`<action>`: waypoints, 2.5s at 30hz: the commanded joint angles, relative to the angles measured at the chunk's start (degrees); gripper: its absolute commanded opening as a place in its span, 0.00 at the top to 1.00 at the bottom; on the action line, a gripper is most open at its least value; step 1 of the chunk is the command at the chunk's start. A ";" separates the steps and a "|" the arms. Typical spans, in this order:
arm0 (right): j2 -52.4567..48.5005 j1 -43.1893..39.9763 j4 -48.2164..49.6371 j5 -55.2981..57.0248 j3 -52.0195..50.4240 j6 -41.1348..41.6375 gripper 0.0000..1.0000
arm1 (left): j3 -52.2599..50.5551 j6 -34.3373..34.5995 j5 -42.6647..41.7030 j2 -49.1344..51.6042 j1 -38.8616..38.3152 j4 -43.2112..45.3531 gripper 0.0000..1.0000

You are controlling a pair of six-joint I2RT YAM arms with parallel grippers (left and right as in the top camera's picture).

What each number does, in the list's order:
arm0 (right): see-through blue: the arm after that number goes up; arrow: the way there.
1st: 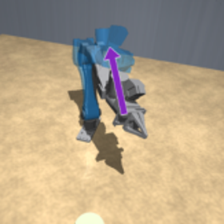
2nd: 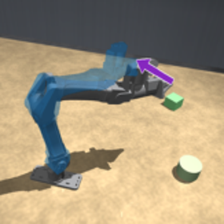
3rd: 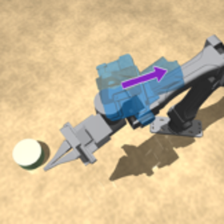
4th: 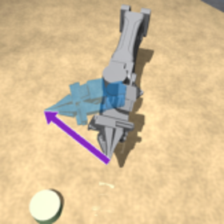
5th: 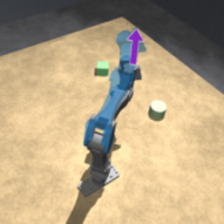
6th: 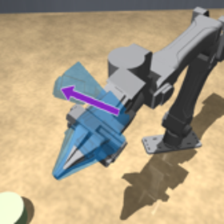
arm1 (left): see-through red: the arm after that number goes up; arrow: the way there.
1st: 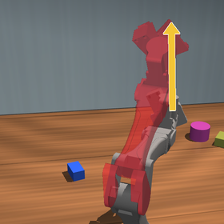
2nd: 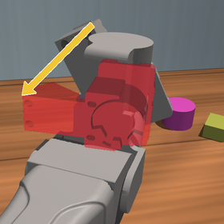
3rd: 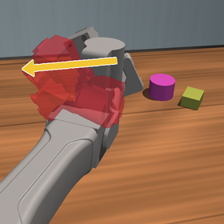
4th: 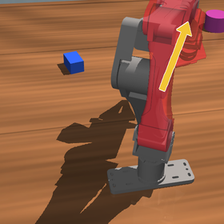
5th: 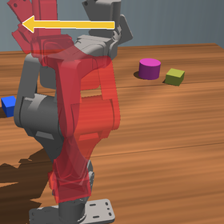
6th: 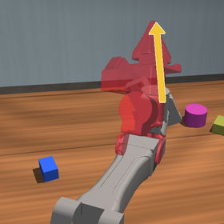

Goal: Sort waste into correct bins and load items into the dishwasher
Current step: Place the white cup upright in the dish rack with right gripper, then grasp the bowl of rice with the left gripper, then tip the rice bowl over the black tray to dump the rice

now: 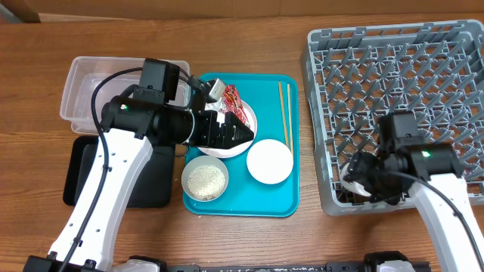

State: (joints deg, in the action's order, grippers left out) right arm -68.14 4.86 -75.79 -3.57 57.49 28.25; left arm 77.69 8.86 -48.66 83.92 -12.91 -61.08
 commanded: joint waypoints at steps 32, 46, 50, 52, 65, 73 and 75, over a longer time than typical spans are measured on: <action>13.94 0.00 12.13 -12.66 9.97 -4.50 0.05 | -23.39 23.32 50.34 4.07 -21.88 13.46 0.43; 13.25 0.00 12.09 -13.25 9.97 -4.50 0.06 | -21.53 25.00 54.64 9.22 -24.92 13.62 0.96; 13.25 0.00 12.07 -13.22 9.97 -4.52 0.06 | -17.88 27.36 50.03 4.15 -23.19 8.39 0.96; 13.25 0.00 12.07 -13.22 9.97 -4.52 0.06 | -16.39 26.53 41.70 -1.66 -18.84 7.54 0.96; 13.25 0.00 12.11 -13.03 9.97 -4.52 0.06 | -16.79 3.52 2.69 -6.40 25.55 1.09 0.96; 13.25 -0.02 12.96 -13.00 9.97 -4.55 0.07 | -16.79 -21.07 -24.92 8.44 44.54 -8.20 0.96; 13.25 -0.02 13.11 -13.00 9.97 -4.52 0.07 | -16.79 -26.18 -27.76 11.91 46.93 -11.63 0.96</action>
State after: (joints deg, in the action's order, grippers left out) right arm -55.02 4.86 -63.29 -16.34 66.32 24.14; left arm 60.77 -2.81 -62.28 91.88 30.89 -69.84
